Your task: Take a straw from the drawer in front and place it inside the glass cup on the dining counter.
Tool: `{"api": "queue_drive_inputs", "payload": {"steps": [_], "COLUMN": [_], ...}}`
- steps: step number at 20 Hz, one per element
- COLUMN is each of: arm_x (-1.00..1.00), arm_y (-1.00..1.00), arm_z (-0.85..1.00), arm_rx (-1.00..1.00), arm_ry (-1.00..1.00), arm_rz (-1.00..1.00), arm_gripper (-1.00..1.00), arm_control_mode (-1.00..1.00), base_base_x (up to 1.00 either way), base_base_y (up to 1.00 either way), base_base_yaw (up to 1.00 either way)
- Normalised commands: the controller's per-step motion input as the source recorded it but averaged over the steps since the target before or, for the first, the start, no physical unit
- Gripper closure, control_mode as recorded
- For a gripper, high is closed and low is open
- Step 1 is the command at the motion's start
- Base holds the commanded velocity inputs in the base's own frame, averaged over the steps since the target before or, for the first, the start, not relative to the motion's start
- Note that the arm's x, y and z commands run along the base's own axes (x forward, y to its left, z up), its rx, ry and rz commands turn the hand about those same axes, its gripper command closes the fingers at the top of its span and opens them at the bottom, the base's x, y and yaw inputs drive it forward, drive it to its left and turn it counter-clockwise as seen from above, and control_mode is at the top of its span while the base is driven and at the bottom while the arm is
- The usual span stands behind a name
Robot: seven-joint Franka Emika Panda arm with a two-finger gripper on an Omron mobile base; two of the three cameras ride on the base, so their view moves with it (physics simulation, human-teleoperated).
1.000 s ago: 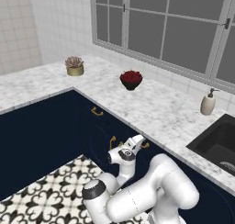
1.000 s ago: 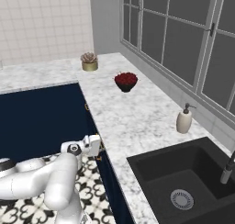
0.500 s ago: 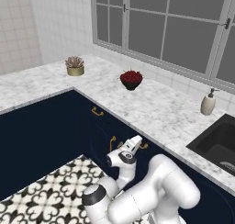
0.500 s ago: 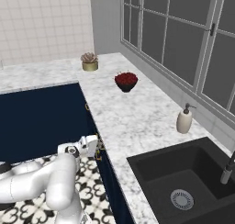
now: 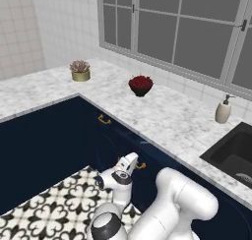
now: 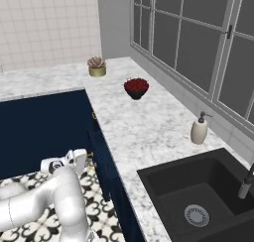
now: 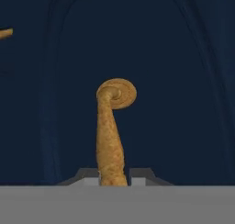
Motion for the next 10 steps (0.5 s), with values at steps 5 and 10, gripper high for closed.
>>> {"api": "queue_drive_inputs", "payload": {"steps": [5, 10], "arm_x": [-0.37, -0.43], "arm_y": [1.0, 1.0], "arm_z": [0.0, 0.0], "arm_rx": [0.0, 0.0], "arm_ry": [0.2, 0.17], "arm_rz": [0.03, 0.04], "arm_gripper": [1.0, 1.0], "arm_control_mode": [-1.0, -1.0], "base_base_x": [0.0, 0.0], "base_base_y": [0.0, 0.0], "base_base_yaw": [0.0, 0.0]}}
